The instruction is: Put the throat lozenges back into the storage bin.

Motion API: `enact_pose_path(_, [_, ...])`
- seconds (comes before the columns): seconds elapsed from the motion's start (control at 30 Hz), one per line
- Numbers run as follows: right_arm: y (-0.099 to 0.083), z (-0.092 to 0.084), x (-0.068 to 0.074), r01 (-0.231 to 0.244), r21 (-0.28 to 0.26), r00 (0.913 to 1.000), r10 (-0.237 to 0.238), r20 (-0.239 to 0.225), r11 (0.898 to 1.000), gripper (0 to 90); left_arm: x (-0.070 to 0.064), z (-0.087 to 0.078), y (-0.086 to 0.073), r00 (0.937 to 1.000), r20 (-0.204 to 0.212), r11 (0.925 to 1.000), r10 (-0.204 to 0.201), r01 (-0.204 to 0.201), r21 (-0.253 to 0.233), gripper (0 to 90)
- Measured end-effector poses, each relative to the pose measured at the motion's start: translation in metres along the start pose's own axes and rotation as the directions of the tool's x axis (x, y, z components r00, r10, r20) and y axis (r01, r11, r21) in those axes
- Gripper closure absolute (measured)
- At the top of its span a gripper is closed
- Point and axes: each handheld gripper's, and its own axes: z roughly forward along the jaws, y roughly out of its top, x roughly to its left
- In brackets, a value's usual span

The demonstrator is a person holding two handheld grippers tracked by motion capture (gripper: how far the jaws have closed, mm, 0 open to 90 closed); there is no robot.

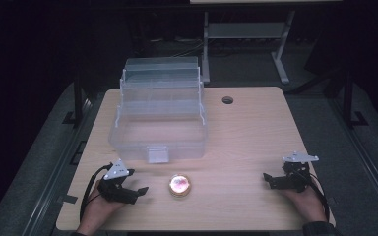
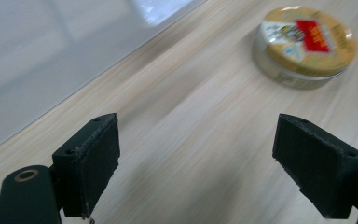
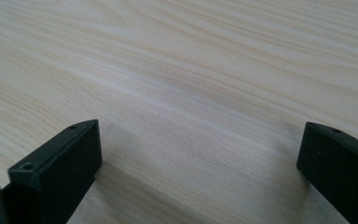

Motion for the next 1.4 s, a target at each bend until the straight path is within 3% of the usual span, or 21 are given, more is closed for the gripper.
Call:
enact_pose_path(0.43, [0.000,0.000,0.000,0.000,-0.001,1.0000,0.000,0.000,1.000,0.0,-0.026,0.008,0.024,0.9954,0.075,0.9981,0.061,-0.060,-0.018,14.0])
enact_pose_path(1.03, [0.000,0.000,0.000,0.000,-0.001,1.0000,0.000,0.000,1.000,0.0,-0.038,0.024,0.046,0.9844,0.135,0.9917,0.113,-0.120,0.047,14.0])
enact_pose_path(1.4, [0.000,0.000,0.000,0.000,0.000,1.0000,0.000,0.000,1.000,0.0,-0.046,0.035,0.065,0.9714,0.178,0.9794,0.157,-0.177,0.098,14.3])
